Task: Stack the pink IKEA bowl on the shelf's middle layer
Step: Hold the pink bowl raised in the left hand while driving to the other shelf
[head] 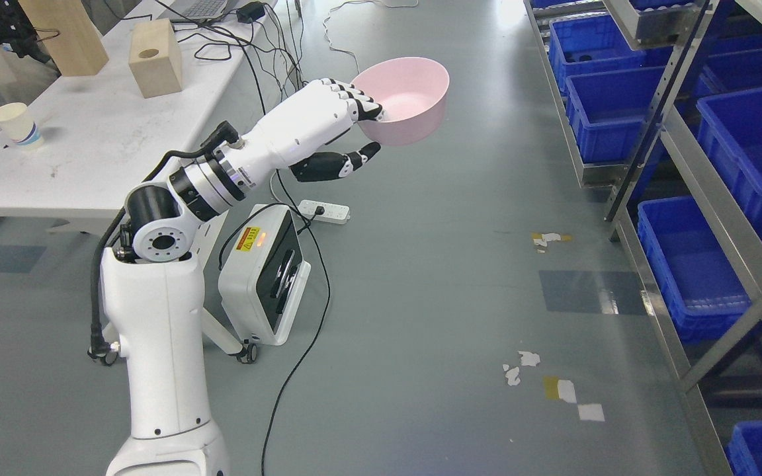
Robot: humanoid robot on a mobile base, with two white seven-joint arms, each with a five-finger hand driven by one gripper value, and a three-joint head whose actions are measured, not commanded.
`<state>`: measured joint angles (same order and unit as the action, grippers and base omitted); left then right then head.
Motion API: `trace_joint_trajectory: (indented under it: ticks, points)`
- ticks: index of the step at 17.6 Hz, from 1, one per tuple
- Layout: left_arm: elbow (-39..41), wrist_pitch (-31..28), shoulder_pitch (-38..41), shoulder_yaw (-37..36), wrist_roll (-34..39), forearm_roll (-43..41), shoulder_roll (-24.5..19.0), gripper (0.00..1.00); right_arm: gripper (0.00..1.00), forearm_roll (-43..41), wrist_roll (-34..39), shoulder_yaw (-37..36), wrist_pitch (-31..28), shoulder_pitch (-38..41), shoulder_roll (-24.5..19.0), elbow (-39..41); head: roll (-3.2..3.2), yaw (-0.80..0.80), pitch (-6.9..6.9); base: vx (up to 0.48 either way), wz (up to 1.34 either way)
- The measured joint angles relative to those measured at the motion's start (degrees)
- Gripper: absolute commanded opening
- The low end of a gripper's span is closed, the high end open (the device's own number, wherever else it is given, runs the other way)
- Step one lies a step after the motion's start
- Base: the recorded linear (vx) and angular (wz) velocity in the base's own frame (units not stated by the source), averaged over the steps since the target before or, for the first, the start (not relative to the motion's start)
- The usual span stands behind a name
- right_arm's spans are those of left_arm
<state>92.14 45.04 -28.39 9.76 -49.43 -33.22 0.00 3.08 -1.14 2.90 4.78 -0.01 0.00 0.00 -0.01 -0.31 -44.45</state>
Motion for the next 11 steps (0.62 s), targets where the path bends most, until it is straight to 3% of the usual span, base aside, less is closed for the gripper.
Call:
trace_joint_trajectory:
  ticks: [5, 11]
  points:
    - [0.02, 0.00, 0.00, -0.08, 0.01, 0.00, 0.00, 0.07, 1.00, 0.00, -0.33, 0.00, 0.00, 0.00, 0.00, 0.00, 0.00, 0.00, 0.00, 0.368, 0.03]
    - [0.04, 0.00, 0.00, -0.08, 0.08, 0.00, 0.00, 0.07, 1.00, 0.00, -0.34, 0.00, 0.00, 0.02, 0.00, 0.00, 0.00, 0.00, 0.00, 0.250, -0.12]
